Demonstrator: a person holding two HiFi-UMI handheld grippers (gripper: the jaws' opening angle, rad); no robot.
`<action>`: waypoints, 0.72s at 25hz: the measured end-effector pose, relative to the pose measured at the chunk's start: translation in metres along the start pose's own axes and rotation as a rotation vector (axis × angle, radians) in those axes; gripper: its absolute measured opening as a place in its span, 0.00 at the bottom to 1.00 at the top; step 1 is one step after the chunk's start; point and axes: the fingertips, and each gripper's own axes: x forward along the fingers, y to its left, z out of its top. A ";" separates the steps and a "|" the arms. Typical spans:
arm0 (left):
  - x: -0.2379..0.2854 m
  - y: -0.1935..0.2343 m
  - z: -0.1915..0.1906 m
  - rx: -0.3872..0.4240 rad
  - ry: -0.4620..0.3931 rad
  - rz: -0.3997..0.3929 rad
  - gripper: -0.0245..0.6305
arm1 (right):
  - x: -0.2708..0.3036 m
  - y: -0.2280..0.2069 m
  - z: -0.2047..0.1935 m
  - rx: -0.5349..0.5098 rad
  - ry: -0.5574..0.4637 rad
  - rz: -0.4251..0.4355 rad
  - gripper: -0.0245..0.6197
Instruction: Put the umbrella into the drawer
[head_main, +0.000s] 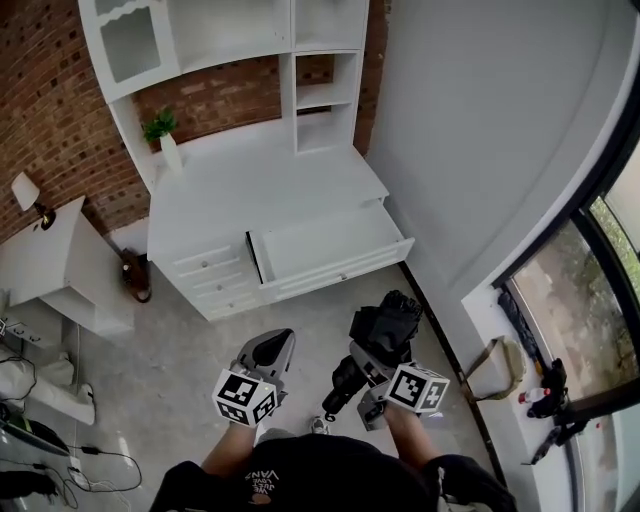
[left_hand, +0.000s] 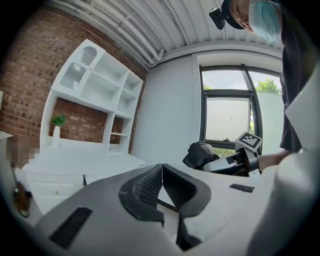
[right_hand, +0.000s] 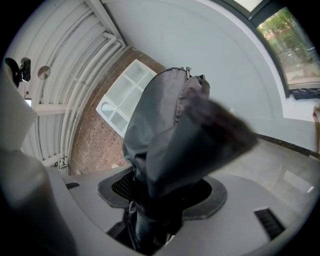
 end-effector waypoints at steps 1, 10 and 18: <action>0.005 0.002 0.000 -0.003 0.001 0.009 0.05 | 0.003 -0.004 0.005 -0.002 0.004 0.001 0.44; 0.033 0.021 -0.004 -0.011 0.009 0.038 0.05 | 0.031 -0.025 0.023 0.008 0.017 0.009 0.44; 0.065 0.073 -0.005 -0.026 0.027 -0.015 0.05 | 0.080 -0.029 0.040 0.019 -0.025 -0.032 0.44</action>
